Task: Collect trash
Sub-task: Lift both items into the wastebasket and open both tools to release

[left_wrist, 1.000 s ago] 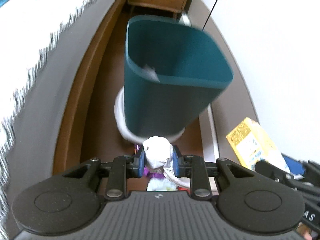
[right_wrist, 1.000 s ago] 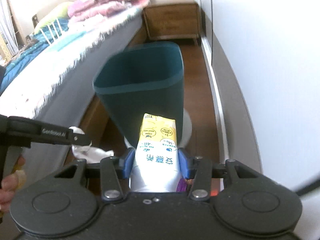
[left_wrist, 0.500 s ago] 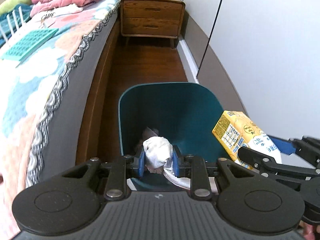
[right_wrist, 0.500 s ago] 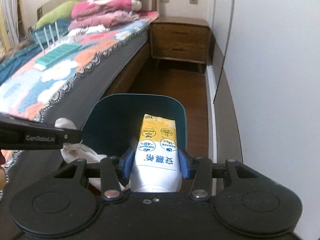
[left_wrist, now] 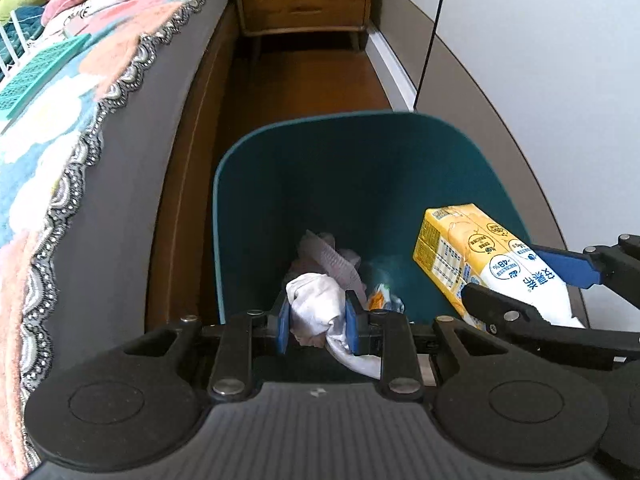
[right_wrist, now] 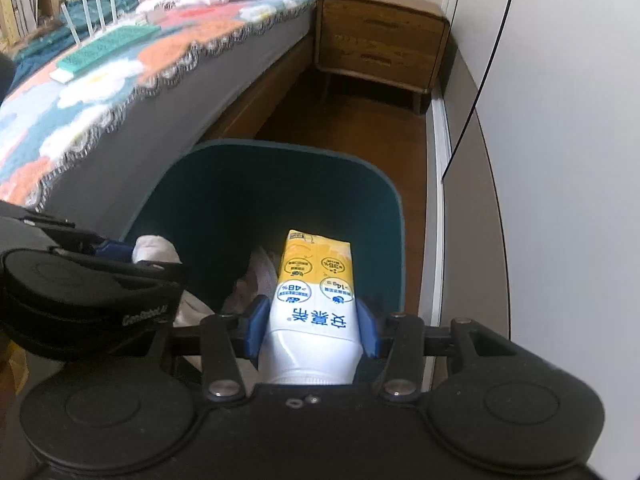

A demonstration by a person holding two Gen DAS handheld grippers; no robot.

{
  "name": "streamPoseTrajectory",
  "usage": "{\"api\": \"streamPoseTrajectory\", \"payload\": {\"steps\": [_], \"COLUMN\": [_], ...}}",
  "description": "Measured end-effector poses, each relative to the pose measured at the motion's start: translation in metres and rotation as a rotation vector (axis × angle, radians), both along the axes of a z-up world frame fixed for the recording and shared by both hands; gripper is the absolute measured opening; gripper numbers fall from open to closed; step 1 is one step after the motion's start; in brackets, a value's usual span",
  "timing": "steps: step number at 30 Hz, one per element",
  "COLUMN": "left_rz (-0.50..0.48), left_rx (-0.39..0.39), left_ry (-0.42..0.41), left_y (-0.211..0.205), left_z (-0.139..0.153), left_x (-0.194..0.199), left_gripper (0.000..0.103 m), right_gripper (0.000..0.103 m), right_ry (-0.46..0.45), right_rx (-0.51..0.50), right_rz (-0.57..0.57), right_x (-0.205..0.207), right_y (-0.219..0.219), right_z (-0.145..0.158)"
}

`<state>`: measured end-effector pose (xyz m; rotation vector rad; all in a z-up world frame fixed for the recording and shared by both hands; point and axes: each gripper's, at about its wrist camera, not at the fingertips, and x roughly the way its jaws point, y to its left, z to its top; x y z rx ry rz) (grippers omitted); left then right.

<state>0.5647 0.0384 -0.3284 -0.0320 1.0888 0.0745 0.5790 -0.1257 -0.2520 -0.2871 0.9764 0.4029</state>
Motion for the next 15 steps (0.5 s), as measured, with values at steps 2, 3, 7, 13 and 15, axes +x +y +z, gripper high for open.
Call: {"api": "streamPoseTrajectory", "payload": {"steps": [2, 3, 7, 13, 15], "left_rz": [0.001, 0.003, 0.010, 0.005, 0.011], "left_rx": [-0.002, 0.001, -0.005, -0.008, -0.027], "left_ry": [0.017, 0.024, 0.038, 0.048, 0.048], "left_y": [0.000, 0.000, 0.003, 0.004, 0.005], "left_z": [-0.006, -0.009, -0.016, -0.019, -0.017], "left_x": [0.001, 0.002, 0.004, 0.004, 0.003], "left_gripper": [0.026, 0.026, 0.026, 0.028, 0.032], "right_gripper": [0.046, 0.046, 0.047, 0.051, 0.051], "right_ry": [0.006, 0.010, 0.009, 0.014, 0.005], "right_rx": [-0.007, -0.006, -0.003, 0.015, 0.030], "right_rz": [0.005, 0.002, 0.005, -0.013, -0.017], "right_x": [-0.001, 0.000, 0.001, -0.005, -0.009], "right_y": [0.001, 0.001, 0.002, -0.005, -0.009], "right_z": [-0.005, -0.006, -0.007, -0.003, 0.002]}}
